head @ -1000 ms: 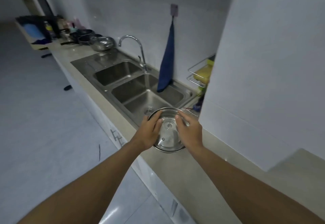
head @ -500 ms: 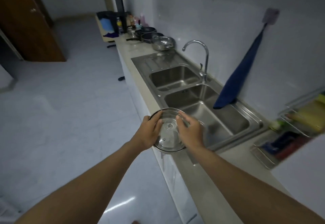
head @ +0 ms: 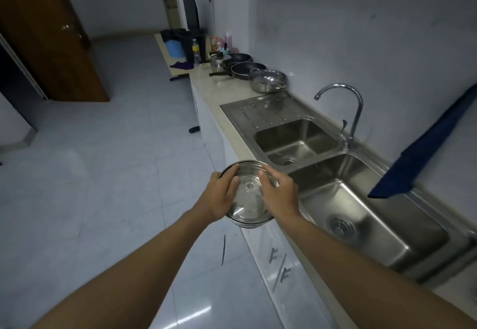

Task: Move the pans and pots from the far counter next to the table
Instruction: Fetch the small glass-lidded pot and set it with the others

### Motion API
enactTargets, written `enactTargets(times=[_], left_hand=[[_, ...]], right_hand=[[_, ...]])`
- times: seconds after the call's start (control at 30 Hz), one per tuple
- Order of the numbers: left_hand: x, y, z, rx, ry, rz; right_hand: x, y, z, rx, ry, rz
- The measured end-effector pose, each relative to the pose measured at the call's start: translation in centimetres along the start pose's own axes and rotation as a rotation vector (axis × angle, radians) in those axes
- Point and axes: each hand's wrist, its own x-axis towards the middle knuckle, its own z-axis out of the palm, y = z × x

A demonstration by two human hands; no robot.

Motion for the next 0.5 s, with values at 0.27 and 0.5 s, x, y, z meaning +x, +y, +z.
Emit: enactTargets(times=[0.27, 0.5], left_hand=[[11.0, -6.5, -4.1, 0.004, 0.019, -0.006], [23.3, -11.0, -8.0, 0.022, 0.037, 0.0]], right_hand=[[11.0, 0.1, 8.2, -0.011, 0.015, -0.044], [23.5, -0.3, 15.0, -0.062, -0.013, -0.059]])
